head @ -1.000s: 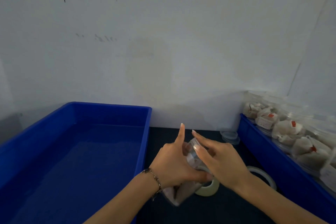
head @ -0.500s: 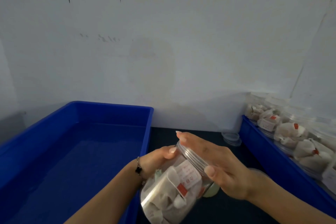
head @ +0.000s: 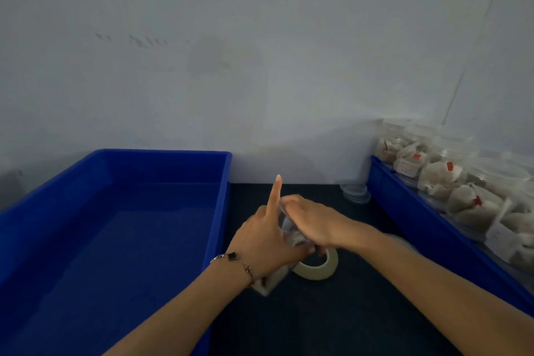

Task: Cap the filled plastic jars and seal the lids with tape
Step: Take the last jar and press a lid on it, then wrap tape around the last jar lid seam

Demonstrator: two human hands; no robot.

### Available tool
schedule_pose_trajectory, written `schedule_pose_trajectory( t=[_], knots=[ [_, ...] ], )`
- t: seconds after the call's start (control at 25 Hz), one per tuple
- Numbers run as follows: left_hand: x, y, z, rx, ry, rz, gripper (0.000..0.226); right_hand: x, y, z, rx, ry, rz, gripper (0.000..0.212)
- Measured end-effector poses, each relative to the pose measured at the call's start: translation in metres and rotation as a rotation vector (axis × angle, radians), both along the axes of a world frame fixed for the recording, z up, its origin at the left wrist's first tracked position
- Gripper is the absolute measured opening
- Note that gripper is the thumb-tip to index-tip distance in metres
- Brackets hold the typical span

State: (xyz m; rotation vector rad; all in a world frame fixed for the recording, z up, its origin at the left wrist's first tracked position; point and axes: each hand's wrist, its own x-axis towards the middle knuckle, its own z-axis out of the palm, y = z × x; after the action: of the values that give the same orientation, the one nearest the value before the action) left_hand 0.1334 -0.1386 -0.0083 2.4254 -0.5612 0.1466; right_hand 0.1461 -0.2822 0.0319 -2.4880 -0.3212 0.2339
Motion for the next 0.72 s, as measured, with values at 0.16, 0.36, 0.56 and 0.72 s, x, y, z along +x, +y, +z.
schedule_pose_trajectory(
  t=[0.16, 0.36, 0.56, 0.72],
  knots=[
    [0.012, 0.021, -0.001, 0.170, -0.102, 0.160, 0.099, 0.015, -0.037, -0.040, -0.068, -0.041, -0.128, 0.071],
    [0.018, 0.015, -0.020, 0.134, 0.191, 0.144, 0.076, 0.009, -0.047, -0.143, -0.505, -0.037, 0.035, 0.069],
    [0.021, 0.016, -0.025, 0.132, 0.284, 0.072, 0.106, -0.011, -0.054, -0.131, -0.456, -0.180, -0.078, 0.032],
    [0.016, 0.016, -0.017, 0.429, 0.201, 0.073, 0.117, -0.048, -0.069, -0.106, -0.482, -0.382, -0.154, 0.019]
  ],
)
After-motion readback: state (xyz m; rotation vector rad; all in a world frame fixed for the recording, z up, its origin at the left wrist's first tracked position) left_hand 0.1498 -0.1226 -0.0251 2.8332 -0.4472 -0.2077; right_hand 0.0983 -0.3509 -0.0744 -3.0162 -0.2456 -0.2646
